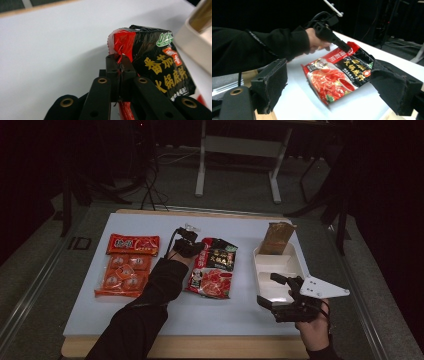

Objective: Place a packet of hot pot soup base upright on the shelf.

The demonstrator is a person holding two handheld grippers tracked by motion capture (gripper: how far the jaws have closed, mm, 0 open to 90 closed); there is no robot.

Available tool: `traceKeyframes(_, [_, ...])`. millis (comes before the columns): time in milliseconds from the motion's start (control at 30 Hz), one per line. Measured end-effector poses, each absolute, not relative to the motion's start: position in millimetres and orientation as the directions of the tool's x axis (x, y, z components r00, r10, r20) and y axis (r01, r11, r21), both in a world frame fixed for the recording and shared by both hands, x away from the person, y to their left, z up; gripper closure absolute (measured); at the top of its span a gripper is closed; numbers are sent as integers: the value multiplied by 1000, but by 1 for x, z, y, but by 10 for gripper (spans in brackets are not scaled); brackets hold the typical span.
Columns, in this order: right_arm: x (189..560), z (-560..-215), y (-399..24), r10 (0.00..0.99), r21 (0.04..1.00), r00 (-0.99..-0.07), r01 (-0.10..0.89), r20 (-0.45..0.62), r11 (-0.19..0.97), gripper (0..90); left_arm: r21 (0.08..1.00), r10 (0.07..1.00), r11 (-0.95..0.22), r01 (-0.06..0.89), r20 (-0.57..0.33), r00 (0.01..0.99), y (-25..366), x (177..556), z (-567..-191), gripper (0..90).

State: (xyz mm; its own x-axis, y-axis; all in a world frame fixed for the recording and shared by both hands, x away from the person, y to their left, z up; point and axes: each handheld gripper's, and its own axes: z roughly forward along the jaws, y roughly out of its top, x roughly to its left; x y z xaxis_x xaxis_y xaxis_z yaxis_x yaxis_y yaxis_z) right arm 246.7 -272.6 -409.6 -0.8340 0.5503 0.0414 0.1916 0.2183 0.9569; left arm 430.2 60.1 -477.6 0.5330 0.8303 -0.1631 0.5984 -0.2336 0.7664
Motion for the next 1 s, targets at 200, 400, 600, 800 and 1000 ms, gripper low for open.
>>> traceKeyframes(200, [246, -406, -276, 575, 962, -817, 185, 38, 200, 145, 795, 814, -232, 560, -157, 559, 61, 416, -465, 891])
traceKeyframes(400, [245, -402, -282, 622, 971, -783, 154, 8, 181, 155, 821, 800, -216, 528, -162, 578, 62, 402, -456, 891])
traceKeyframes(600, [246, -399, -286, 651, 979, -759, 125, -12, 164, 155, 840, 787, -193, 508, -177, 591, 65, 389, -449, 891])
traceKeyframes(800, [250, -398, -287, 655, 973, -755, 145, -9, 181, 138, 864, 759, -167, 475, -195, 622, 67, 374, -437, 890])
traceKeyframes(1000, [253, -398, -286, 669, 963, -744, 186, 9, 194, 124, 887, 730, -155, 434, -193, 655, 71, 357, -426, 889])
